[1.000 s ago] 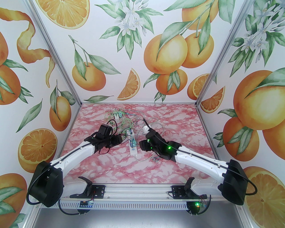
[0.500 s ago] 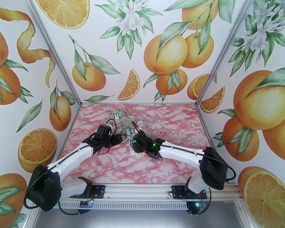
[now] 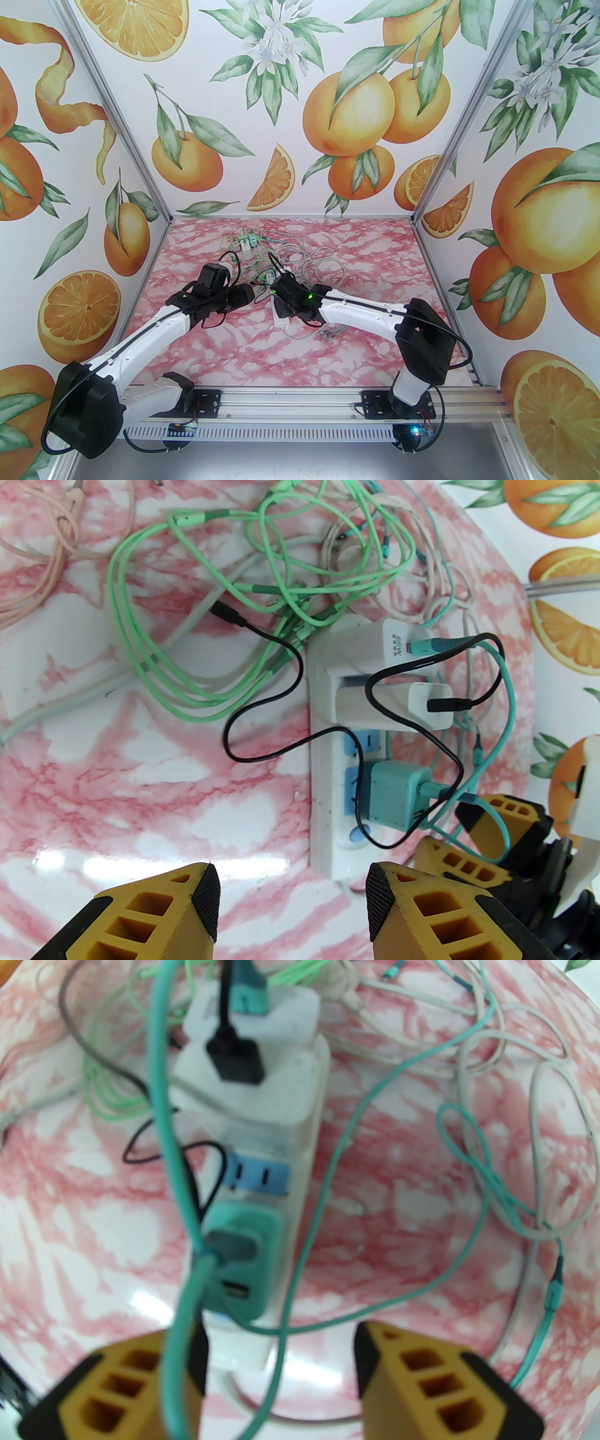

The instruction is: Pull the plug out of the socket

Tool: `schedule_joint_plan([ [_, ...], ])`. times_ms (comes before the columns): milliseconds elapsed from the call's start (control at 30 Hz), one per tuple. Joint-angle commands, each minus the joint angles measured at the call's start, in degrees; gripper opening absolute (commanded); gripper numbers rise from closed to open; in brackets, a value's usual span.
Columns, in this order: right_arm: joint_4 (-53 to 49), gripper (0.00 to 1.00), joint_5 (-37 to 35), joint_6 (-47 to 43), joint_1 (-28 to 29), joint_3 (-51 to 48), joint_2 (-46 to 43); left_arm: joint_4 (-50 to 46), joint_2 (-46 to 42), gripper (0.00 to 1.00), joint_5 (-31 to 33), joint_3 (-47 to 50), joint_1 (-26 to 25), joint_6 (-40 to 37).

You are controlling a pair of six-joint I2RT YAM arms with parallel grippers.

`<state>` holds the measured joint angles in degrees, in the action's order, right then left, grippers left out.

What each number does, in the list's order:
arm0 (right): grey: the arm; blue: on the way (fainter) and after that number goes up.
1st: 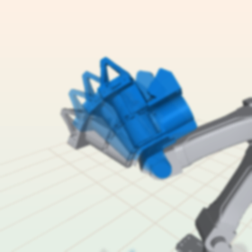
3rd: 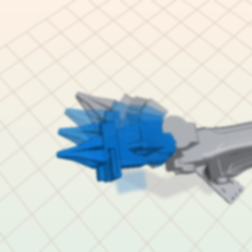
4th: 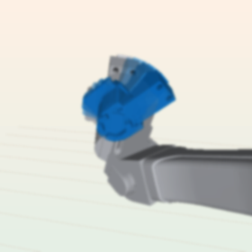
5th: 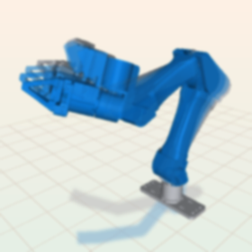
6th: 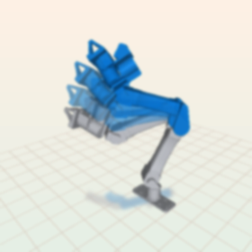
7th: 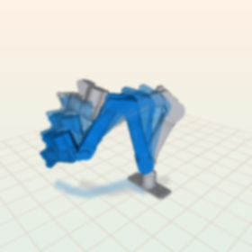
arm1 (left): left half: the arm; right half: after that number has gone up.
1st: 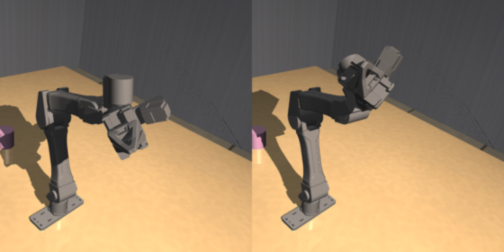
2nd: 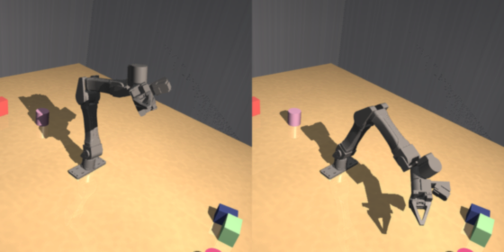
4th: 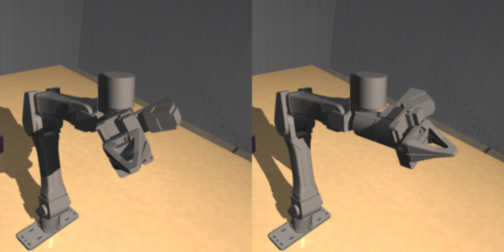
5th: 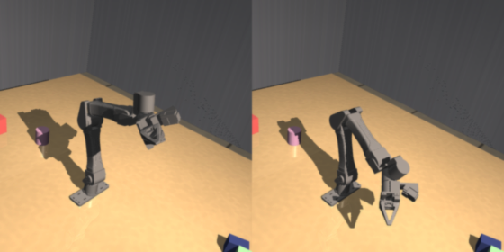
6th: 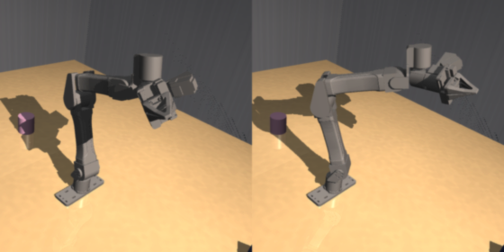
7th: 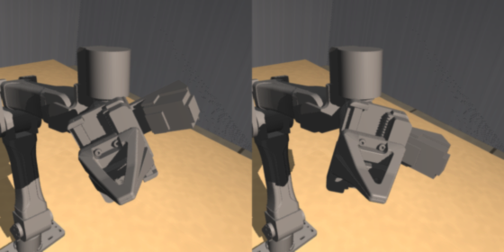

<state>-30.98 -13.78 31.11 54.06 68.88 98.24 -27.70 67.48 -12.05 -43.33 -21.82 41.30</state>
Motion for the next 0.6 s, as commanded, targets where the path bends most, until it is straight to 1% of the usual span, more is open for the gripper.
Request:
schedule_joint_plan([
  [0,-6.19,0.59,-2.98,4.33,1.38,3.11,-2.67,-2.51,-0.71,0.57,-3.33,-2.45,2.26,-3.48],
  [67,-9.46,0.59,-4.17,6.57,2.89,4.99,-3.09,-2.53,-0.64,0.57,-5.53,-2.42,3.18,-4.12],
  [200,-13.75,0.59,-6.89,11.2,6.75,8.19,-2.95,-3.12,-1.75,0.57,-6.6,-2.32,3.56,-6.07],
  [267,-14.84,0.58,-7.02,13.89,8.26,9.56,-2.56,-3.06,-2.46,0.57,-7.58,-2.08,4.09,-6.6],
  [400,-10.62,0.57,-5.23,16.51,11.18,11.08,-0.48,-4.39,-3.02,0.57,-9.71,-2.86,5.75,-8.13],
  [467,-8.04,0.58,-3.56,17.19,11.2,11.95,1.78,-4.86,-3.03,0.57,-10.47,-3.31,6.39,-8.91],
  [567,-7.36,0.58,-3.51,18.18,10.12,12.86,5.27,-5.97,-2.66,0.58,-10.79,-4.17,7.17,-10.11],
])
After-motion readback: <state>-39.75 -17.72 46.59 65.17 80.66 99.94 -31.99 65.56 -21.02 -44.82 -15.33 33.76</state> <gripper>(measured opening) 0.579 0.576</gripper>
